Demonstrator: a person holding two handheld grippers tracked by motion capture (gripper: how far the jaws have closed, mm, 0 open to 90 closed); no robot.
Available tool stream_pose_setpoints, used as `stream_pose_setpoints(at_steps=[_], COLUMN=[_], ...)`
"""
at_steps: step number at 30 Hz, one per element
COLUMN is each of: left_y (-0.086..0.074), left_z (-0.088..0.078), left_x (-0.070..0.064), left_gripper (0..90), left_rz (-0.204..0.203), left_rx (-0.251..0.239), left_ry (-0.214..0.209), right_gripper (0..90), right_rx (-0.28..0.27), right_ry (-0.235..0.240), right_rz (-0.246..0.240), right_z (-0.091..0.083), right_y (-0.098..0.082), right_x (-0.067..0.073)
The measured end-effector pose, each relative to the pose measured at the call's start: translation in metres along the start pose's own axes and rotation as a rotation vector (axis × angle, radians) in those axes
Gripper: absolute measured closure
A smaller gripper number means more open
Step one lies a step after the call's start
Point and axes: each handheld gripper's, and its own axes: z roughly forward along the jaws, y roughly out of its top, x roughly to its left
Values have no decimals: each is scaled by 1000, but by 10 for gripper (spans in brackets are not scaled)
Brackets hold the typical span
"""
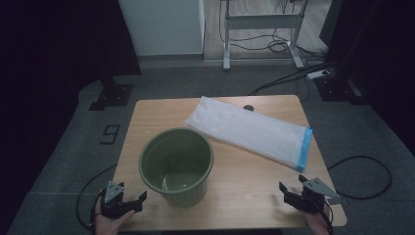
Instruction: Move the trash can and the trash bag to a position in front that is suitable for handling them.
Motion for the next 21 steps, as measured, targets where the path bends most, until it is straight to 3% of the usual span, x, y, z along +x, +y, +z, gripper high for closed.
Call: stream_pose_setpoints(at_steps=[6,10,11,12,13,17,21], left_y=[6,11,11,13,14,19,27], left_z=[-7,-15,-15,-17,-19,-26,-29], left_x=[-7,-17,-17,-22,-24,-31,-41], left_gripper=[29,35,36,35,35,46,83], left_rz=[23,100,100,156,170,198,252], left_rx=[-21,-4,-4,26,26,-33,-100], left_ry=[-39,-133,-133,-153,-161,-212,-280], right_gripper=[174,181,181,187,188,190,197], right_rx=[2,1,1,8,7,7,15], right_ry=[13,20,20,24,26,28,35], right_rz=[6,-5,-5,2,6,9,3], right_z=[-1,-1,-1,-1,-1,-1,-2], right_y=[-1,0,0,1,1,2,2], right_x=[-2,-3,-3,-3,-3,-2,-1])
